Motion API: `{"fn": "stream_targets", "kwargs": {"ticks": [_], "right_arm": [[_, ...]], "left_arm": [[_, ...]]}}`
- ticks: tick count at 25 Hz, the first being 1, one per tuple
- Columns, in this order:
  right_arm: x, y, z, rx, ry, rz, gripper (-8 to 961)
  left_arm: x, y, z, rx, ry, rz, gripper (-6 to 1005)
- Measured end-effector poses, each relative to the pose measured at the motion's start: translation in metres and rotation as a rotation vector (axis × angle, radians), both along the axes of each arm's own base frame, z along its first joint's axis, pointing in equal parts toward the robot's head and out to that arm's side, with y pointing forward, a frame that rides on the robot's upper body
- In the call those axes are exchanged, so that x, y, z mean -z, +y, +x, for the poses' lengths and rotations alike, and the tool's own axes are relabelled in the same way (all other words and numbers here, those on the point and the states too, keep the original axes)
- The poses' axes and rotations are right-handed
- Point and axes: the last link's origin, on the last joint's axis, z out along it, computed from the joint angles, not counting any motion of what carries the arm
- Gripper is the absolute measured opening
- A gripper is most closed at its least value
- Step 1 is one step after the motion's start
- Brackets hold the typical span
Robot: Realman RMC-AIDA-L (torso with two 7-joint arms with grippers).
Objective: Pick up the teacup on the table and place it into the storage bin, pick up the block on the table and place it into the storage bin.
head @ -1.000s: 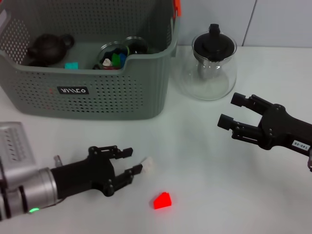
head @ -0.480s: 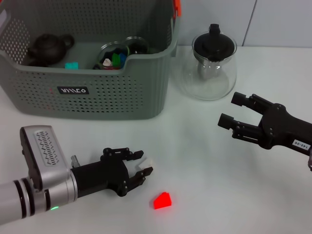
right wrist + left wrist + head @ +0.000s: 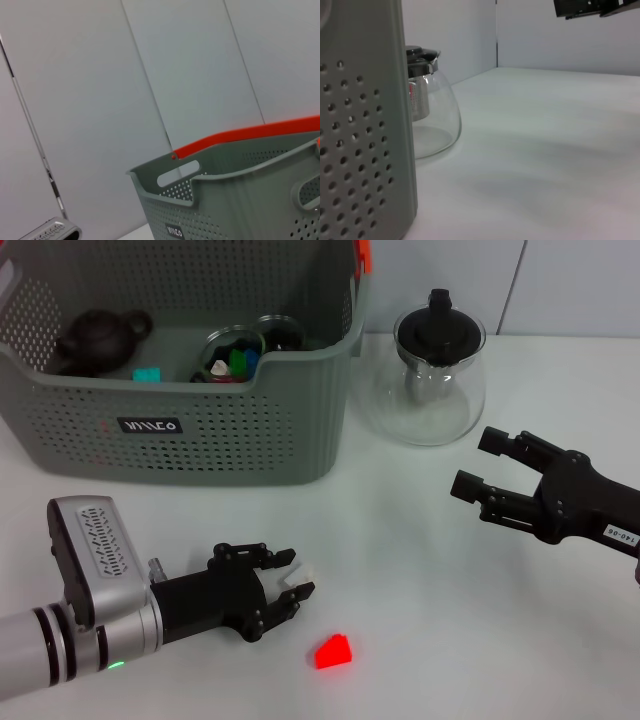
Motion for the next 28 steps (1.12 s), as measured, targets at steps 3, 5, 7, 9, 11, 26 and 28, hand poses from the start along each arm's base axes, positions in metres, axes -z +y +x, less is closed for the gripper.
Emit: {"fn": "stream_targets", "kwargs": {"ticks": [3,5,7,9,11,26,28], "right_arm": [[0.000,0.000,0.000,-0.001,-0.001,0.000,945],[0.000,0.000,0.000,0.000,0.000,0.001,945],[-0.001,0.001,0.000,0.000,0.001,0.003,945],[-0.001,0.001,0.000,0.001,0.001,0.003,945],[-0.001,0.001,0.000,0.001,0.001,0.003,945],[-0.001,0.001,0.000,0.000,0.000,0.005,945],[-0.002,0.001,0.000,0.001,0.001,0.007,945]], "left_arm": [[0.000,0.000,-0.001,-0.006,0.005,0.000,398],[0.001,0.001,-0.002,-0.012,0.011,0.001,395],[0.001,0.001,-0.002,-0.014,0.014,0.001,392],[0.001,0.001,-0.002,-0.014,0.015,0.001,389],[0.001,0.001,-0.002,-0.014,0.015,0.001,339],[-0.015,0.001,0.004,-0.037,-0.106,0.013,160],[-0.033,0.001,0.006,-0.034,-0.170,0.023,159]]}}
